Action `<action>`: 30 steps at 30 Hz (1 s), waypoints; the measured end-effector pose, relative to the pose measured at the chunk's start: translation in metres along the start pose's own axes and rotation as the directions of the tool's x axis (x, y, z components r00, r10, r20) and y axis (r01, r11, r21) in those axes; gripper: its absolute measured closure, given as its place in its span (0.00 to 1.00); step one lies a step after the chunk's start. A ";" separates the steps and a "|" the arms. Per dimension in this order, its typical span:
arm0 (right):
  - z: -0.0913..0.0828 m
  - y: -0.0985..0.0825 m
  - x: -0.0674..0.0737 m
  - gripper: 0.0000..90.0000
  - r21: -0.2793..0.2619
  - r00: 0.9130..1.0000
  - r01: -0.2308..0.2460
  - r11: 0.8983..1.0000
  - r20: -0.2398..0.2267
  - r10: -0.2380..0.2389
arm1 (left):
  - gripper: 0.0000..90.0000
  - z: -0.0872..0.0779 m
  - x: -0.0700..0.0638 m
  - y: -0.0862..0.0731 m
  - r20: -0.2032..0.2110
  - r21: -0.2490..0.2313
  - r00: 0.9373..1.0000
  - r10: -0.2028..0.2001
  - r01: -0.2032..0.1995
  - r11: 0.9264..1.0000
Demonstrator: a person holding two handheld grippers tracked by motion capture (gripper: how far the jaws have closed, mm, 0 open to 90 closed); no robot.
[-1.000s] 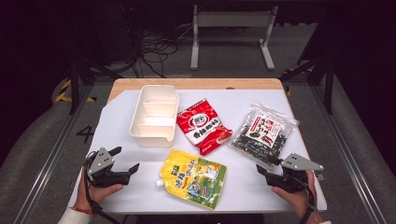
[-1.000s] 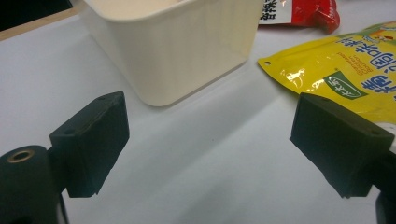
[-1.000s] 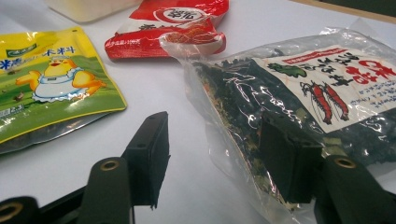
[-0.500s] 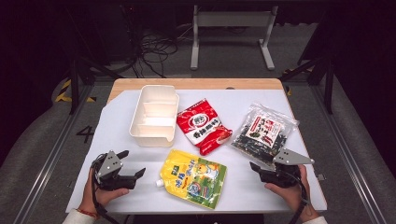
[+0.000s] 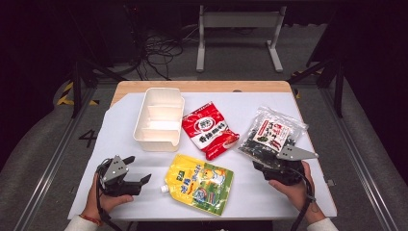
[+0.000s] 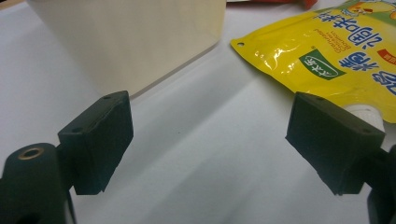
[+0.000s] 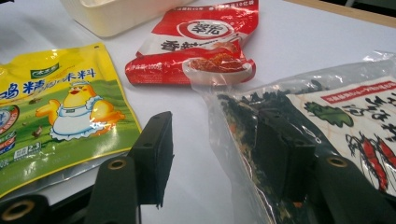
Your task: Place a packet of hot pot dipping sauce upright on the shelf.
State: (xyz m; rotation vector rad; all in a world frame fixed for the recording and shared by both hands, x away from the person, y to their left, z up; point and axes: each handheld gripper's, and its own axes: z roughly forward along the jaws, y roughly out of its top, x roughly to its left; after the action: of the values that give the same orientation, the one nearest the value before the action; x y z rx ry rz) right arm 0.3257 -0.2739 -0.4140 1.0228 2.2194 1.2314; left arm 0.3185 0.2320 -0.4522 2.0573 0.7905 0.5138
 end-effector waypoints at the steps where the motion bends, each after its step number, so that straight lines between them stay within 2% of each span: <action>1: 0.001 0.002 0.000 0.52 0.000 1.000 0.000 1.000 0.000 0.000 | 0.17 0.000 0.000 0.000 0.003 0.002 1.000 0.001 -0.001 1.000; 11: 0.024 0.033 -0.004 0.51 0.000 1.000 0.022 1.000 -0.013 -0.022 | 0.18 0.002 0.000 0.000 0.016 0.010 1.000 0.003 -0.003 1.000; 17: 0.061 0.057 -0.014 0.48 0.048 0.999 0.045 0.998 -0.005 -0.045 | 0.18 0.006 0.000 0.004 0.034 0.007 0.999 -0.006 0.006 1.000; 18: 0.061 0.057 -0.014 0.48 0.048 0.999 0.045 0.998 -0.005 -0.045 | 0.18 0.006 0.000 0.004 0.034 0.007 0.999 -0.006 0.006 1.000; 19: 0.077 0.065 -0.017 0.47 0.068 1.000 0.029 0.997 -0.011 -0.028 | 0.18 0.007 0.000 0.005 0.033 0.010 0.999 0.006 -0.007 1.000; 20: 0.077 0.065 -0.017 0.47 0.068 1.000 0.029 0.997 -0.011 -0.028 | 0.18 0.009 0.000 0.006 0.035 0.008 0.999 0.007 -0.008 1.000; 22: 0.092 0.072 -0.019 0.45 0.080 1.000 0.009 0.997 -0.028 -0.007 | 0.18 0.010 -0.001 0.006 0.039 0.016 0.999 0.011 -0.011 1.000; 26: 0.124 0.079 -0.023 0.42 0.166 0.999 -0.019 0.986 -0.023 0.023 | 0.18 0.010 -0.002 0.006 0.044 0.016 0.999 0.019 -0.020 1.000; 28: 0.136 0.080 -0.023 0.41 0.207 1.000 -0.003 0.978 -0.006 0.004 | 0.18 0.010 -0.002 0.006 0.047 0.012 0.999 0.018 -0.019 1.000; 30: 0.145 0.081 -0.025 0.40 0.235 0.999 -0.027 0.972 -0.015 0.032 | 0.18 0.010 -0.002 0.006 0.049 0.014 0.999 0.020 -0.021 1.000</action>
State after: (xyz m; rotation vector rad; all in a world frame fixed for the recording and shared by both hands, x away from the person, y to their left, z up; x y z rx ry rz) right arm 0.4681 -0.1853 -0.4222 1.1395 2.4154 1.0104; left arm 0.3251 0.2222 -0.4532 2.0850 0.7472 0.4687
